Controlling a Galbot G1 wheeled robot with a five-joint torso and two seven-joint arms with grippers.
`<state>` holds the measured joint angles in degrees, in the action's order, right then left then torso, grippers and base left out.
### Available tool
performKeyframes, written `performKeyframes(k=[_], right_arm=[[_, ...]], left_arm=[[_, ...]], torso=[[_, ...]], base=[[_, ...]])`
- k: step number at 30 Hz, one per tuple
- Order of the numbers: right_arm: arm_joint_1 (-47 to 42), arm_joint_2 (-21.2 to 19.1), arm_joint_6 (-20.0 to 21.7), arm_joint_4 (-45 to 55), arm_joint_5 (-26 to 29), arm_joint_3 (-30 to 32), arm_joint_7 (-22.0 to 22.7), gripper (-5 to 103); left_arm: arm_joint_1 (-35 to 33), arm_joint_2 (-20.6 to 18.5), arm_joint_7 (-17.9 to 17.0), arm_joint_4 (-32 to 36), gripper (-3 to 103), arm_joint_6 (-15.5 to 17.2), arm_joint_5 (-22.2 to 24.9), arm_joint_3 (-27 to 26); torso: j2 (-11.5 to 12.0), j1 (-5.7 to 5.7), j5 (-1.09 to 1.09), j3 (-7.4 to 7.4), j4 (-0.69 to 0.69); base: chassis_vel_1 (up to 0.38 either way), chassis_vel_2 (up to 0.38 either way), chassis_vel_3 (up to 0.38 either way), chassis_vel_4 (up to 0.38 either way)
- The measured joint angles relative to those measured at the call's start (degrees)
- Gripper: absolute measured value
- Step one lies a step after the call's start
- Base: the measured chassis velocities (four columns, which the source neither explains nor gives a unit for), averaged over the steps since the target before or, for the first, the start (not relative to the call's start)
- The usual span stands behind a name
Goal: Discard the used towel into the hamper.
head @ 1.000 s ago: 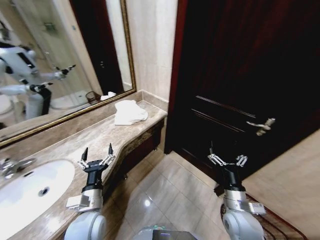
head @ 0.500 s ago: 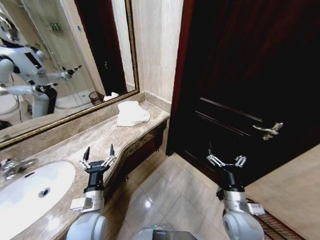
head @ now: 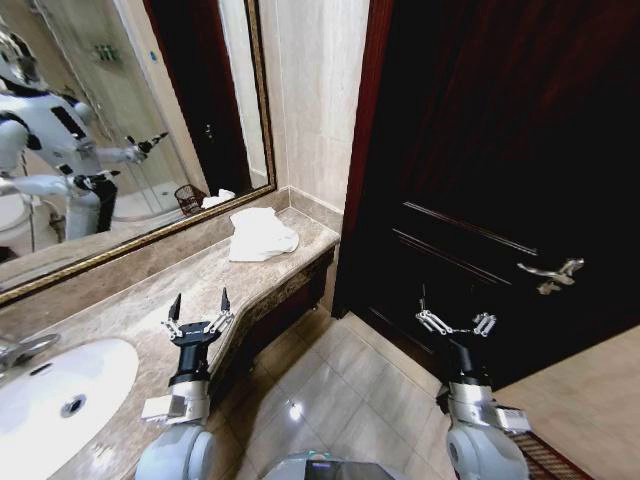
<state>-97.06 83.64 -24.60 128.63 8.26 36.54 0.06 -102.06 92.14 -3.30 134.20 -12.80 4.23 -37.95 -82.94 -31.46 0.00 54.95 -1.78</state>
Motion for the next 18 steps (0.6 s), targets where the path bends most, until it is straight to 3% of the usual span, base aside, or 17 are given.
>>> performKeyframes(k=[2, 12, 18], right_arm=[[0.1, 0.0, 0.0, 0.0, 0.1, 0.0, 0.3, 100], [-0.3, -0.4, -0.9, -0.3, 0.1, 0.4, 0.3, 100], [-0.1, -0.7, -2.1, -0.9, -0.7, 0.6, 0.3, 100]], left_arm=[[0.0, 0.0, 0.0, 0.0, 100, 0.0, 0.0, 0.0], [0.2, 0.0, 0.3, -0.4, 99, -0.2, 1.6, 0.6], [1.0, 0.0, -0.8, -0.4, 99, 2.1, 4.0, 1.0]], torso=[[0.0, 0.00, 0.00, 0.00, -0.01], [0.0, 0.01, 0.00, 0.00, -0.01], [0.0, -0.01, 0.02, 0.00, 0.00]], base=[[-0.095, 0.091, 0.103, -0.095], [-0.098, 0.107, 0.103, -0.119], [-0.162, 0.159, 0.175, -0.157]])
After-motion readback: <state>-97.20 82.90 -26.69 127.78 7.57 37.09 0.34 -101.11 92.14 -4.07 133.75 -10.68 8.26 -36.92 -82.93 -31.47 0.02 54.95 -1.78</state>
